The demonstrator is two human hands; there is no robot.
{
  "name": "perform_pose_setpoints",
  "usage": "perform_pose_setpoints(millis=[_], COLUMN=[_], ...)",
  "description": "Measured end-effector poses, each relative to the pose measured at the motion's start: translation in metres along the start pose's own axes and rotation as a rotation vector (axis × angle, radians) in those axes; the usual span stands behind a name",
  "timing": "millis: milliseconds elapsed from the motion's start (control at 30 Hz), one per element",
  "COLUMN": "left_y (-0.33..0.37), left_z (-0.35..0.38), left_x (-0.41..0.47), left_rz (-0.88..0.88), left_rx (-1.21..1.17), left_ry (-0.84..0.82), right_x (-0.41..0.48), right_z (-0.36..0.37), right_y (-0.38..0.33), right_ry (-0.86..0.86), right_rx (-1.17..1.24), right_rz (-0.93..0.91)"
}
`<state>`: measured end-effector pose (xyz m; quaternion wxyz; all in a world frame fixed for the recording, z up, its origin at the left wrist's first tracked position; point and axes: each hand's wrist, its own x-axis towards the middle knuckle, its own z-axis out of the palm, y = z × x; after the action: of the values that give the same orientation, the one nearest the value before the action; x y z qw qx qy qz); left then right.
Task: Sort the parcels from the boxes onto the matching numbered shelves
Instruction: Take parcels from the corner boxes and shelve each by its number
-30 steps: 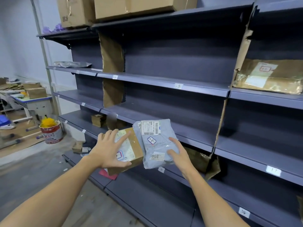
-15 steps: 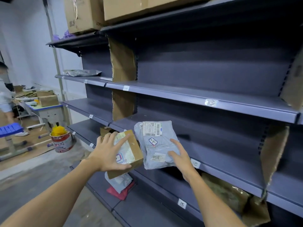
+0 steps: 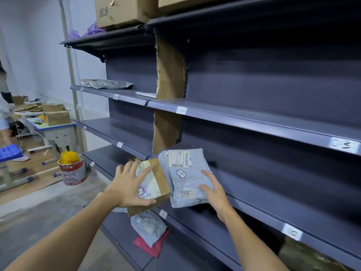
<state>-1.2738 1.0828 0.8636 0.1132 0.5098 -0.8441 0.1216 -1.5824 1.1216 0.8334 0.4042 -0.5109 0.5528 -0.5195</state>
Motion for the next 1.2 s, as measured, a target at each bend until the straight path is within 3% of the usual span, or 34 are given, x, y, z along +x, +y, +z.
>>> perform_pose_setpoints(millis=[333, 800, 1200], left_y=[-0.166, -0.344, -0.478], left_z=[0.018, 0.073, 0.104], left_x=[0.034, 0.070, 0.205], left_rz=[0.076, 0.044, 0.141], left_rx=[0.065, 0.059, 0.138], left_ry=[0.066, 0.015, 0.031], right_x=[0.062, 0.178, 0.321], right_z=[0.150, 0.312, 0.396], right_y=[-0.023, -0.018, -0.015], right_ry=[0.076, 0.054, 0.165], right_rx=[0.034, 0.025, 0.036], right_rz=[-0.006, 0.032, 0.013])
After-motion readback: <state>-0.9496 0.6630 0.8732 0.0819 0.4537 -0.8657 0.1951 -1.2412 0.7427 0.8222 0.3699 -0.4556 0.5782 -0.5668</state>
